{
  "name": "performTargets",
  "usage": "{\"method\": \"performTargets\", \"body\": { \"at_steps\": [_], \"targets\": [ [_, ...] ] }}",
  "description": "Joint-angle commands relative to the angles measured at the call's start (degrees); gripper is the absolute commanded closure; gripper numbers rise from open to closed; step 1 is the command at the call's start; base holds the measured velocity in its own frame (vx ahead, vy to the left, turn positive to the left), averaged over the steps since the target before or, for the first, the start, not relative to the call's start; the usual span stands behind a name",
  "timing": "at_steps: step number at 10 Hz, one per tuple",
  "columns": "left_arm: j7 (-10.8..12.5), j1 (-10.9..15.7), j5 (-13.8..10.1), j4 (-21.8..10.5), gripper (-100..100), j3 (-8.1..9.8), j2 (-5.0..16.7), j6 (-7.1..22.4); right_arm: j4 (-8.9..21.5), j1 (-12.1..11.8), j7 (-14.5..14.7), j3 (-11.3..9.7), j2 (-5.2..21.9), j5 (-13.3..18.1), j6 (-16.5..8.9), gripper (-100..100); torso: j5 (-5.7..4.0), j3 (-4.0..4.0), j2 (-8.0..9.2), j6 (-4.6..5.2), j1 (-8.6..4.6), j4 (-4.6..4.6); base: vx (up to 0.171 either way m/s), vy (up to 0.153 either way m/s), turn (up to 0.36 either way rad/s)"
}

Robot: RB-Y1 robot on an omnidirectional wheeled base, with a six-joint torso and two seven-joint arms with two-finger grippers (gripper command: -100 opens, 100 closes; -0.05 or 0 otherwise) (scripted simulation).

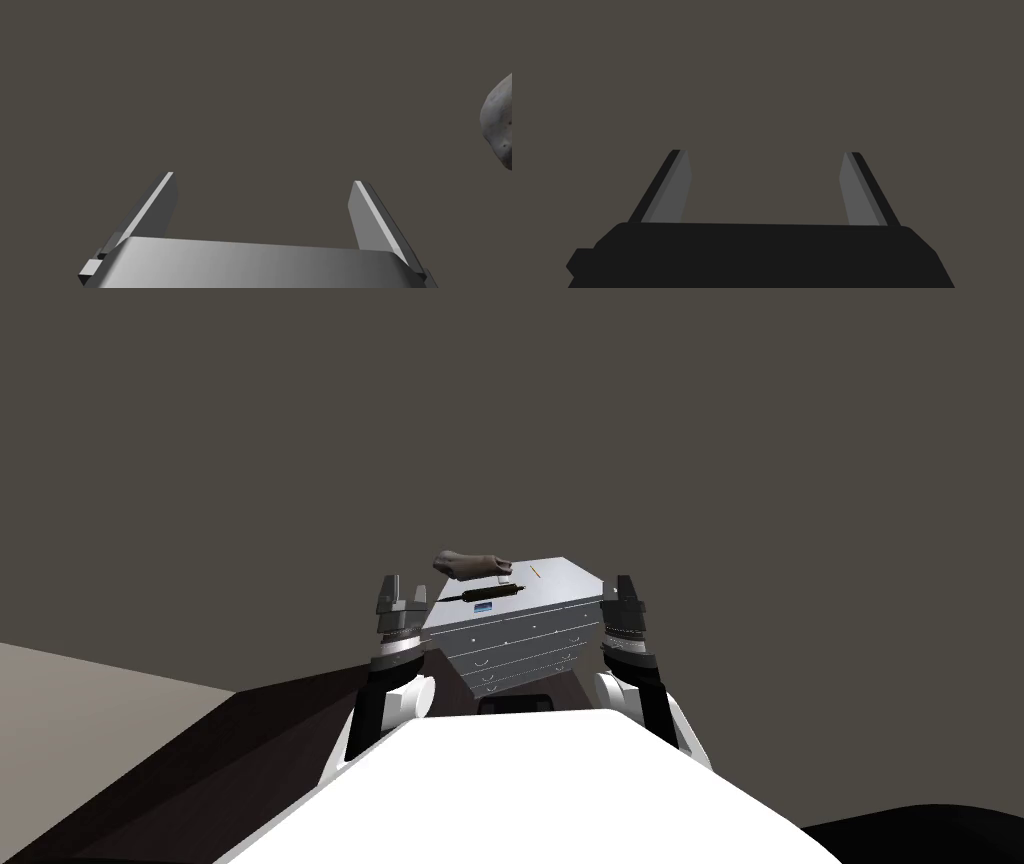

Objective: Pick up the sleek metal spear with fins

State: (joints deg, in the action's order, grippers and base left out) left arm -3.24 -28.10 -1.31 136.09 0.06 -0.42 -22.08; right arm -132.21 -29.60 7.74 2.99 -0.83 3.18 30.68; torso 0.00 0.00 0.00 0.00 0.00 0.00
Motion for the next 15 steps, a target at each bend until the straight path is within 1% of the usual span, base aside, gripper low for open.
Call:
{"method": "performTargets", "body": {
  "at_steps": [1, 2, 4, 5, 6, 7, 8, 9, 10, 11, 12, 13, 14, 15],
  "targets": [
    [0.0, 0.9, 0.1, 0.0, -100, -0.08, 1.7, 1.2, 0.0, 0.0, 0.0, 0.0, 0.0, 0.0, 0.0, 0, 0.00, 0.00, 0.00, 0.00, 0.00, 0.00, -0.030, 0.001, 0.004],
    [-0.1, 1.8, 0.3, -0.1, -100, -0.16, 2.9, 2.4, 0.0, 0.0, 0.0, 0.0, 0.0, 0.0, 0.0, 0, 0.00, 0.04, 0.08, 0.00, 0.01, 0.01, -0.061, 0.011, 0.004],
    [-0.1, 4.4, 0.6, -0.4, -100, -0.33, 5.5, 5.6, 0.0, 0.0, 0.0, 0.0, 0.0, 0.0, 0.0, 0, 0.02, 0.16, 0.28, 0.01, 0.10, 0.06, -0.099, 0.028, 0.002],
    [-0.1, 4.4, 0.6, -0.4, -100, -0.33, 5.5, 5.9, 0.0, 0.0, 0.0, 0.0, 0.0, 0.0, 0.0, 0, 0.03, 0.21, 0.38, 0.01, 0.13, 0.08, -0.078, 0.024, -0.003],
    [-0.1, 6.1, 0.8, -0.7, -100, -0.42, 6.7, 8.1, 0.0, 0.0, 0.0, 0.0, 0.0, 0.0, 0.0, 0, 0.03, 0.19, 0.31, 0.00, 0.10, 0.08, -0.072, 0.018, 0.004],
    [-0.1, 8.0, 1.0, -1.0, -100, -0.50, 7.9, 9.6, 0.0, 0.0, 0.0, 0.0, 0.0, 0.0, 0.0, 0, 0.02, 0.17, 0.29, 0.00, 0.09, 0.07, -0.102, 0.026, 0.004],
    [-0.1, 8.0, 1.0, -1.0, -100, -0.50, 7.9, 10.7, 0.0, 0.0, 0.0, 0.0, 0.0, 0.0, 0.0, 0, 0.02, 0.20, 0.35, 0.01, 0.11, 0.08, -0.067, 0.032, -0.004],
    [-0.1, 10.1, 1.2, -1.4, -100, -0.57, 9.0, 12.6, 0.0, 0.0, 0.0, 0.0, 0.0, 0.0, 0.0, 0, 0.03, 0.17, 0.28, 0.00, 0.12, 0.07, -0.075, 0.026, 0.003],
    [-0.1, 10.1, 1.2, -1.4, -100, -0.57, 9.0, 13.5, 0.0, 0.0, 0.0, 0.0, 0.0, 0.0, 0.0, 0, 0.03, 0.16, 0.28, 0.01, 0.11, 0.06, -0.069, 0.019, -0.002],
    [-0.1, 12.4, 1.3, -1.9, -100, -0.61, 10.0, 15.2, 0.0, 0.0, 0.0, 0.0, 0.0, 0.0, 0.0, 0, 0.02, 0.15, 0.26, 0.00, 0.09, 0.06, -0.083, 0.016, 0.001],
    [-0.1, 12.4, 1.3, -1.9, -100, -0.61, 10.0, 16.6, 0.0, 0.0, 0.0, 0.0, 0.0, 0.0, 0.0, 0, 0.02, 0.17, 0.29, 0.00, 0.07, 0.07, -0.065, 0.015, -0.002],
    [0.0, 14.9, 1.5, -2.5, -100, -0.63, 10.9, 18.3, 0.0, 0.0, 0.0, 0.0, 0.0, 0.0, 0.0, 0, 0.02, 0.15, 0.25, 0.00, 0.05, 0.06, -0.080, 0.021, 0.000],
    [0.0, 14.9, 1.5, -2.5, -100, -0.63, 10.9, 19.9, 0.0, 0.0, 0.0, 0.0, 0.0, 0.0, 0.0, 0, 0.02, 0.16, 0.28, 0.00, 0.08, 0.06, -0.066, 0.018, -0.003],
    [0.1, 17.3, 1.6, -3.3, -100, -0.63, 11.8, 21.6, 0.0, 0.0, 0.0, 0.0, 0.0, 0.0, 0.0, 0, 0.02, 0.15, 0.25, 0.00, 0.07, 0.06, -0.065, 0.011, -0.001]
  ]
}}
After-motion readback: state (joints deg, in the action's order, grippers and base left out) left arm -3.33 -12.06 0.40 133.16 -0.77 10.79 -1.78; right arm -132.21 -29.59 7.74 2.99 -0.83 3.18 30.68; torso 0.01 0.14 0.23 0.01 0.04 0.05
